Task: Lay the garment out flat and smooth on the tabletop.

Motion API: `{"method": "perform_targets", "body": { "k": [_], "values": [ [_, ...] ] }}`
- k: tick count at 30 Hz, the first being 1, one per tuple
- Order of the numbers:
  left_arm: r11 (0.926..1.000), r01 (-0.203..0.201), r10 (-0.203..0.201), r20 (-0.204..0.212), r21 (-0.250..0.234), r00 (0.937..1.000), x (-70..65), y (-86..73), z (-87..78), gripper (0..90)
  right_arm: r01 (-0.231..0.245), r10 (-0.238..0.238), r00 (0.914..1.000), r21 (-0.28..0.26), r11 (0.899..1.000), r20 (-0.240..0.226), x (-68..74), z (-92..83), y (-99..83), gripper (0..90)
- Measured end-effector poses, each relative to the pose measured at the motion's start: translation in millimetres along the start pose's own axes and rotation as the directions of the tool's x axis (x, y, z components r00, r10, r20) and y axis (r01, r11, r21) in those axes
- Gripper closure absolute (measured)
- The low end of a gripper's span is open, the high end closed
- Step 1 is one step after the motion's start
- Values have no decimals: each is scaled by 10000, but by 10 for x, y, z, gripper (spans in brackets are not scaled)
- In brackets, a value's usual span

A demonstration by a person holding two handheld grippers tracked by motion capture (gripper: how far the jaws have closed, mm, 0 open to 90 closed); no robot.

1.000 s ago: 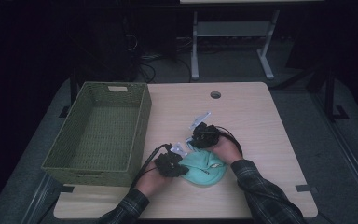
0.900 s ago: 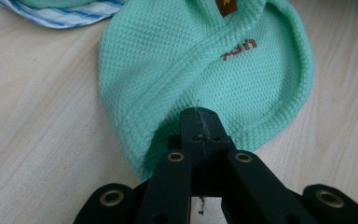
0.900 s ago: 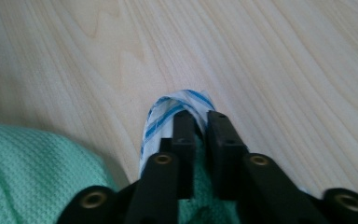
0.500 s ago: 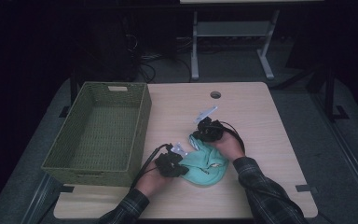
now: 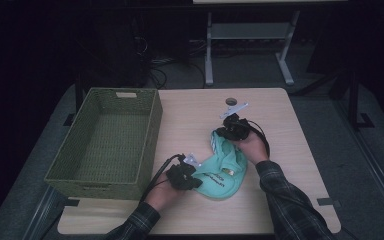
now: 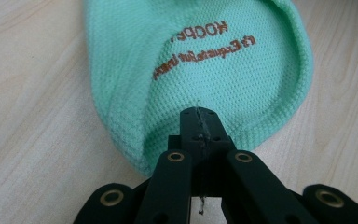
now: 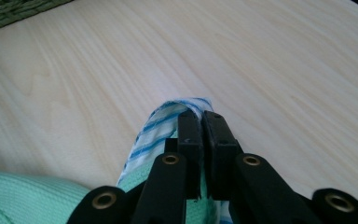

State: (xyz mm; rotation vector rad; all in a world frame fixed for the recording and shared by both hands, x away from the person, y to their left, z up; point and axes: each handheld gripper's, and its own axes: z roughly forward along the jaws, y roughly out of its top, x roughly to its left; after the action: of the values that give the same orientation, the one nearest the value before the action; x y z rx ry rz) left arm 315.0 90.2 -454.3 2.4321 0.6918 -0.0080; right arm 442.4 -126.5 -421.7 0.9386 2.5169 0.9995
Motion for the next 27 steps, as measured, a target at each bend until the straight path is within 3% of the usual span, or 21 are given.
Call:
{"method": "perform_targets", "body": {
  "k": [10, 16, 21, 24, 27],
  "values": [
    [9999, -59, 59, -21, 111, 10000, -4, -2, -9, 898, -636, 641, 9972, -156, 9979, 384, -262, -34, -23, 862],
    [10000, -47, 48, -51, 34, 10000, -15, -2, -5, 898, -1014, 1018, 9929, -95, 9948, 615, -413, 20, -104, 862],
    [10000, -48, 48, -11, 63, 10000, -13, -4, -8, 898, -1275, 1264, 9892, 93, 9918, 742, -453, 104, -169, 861],
    [9998, -129, 129, -1, 153, 9999, -4, -3, -14, 898, -1686, 1694, 9847, -227, 9854, 411, -481, 134, -233, 743],
    [10000, 46, -46, 9, 12, 10000, -10, -5, -5, 898, -1830, 1846, 9823, -458, 9820, 331, -485, 88, -245, 696]
  ]
}}
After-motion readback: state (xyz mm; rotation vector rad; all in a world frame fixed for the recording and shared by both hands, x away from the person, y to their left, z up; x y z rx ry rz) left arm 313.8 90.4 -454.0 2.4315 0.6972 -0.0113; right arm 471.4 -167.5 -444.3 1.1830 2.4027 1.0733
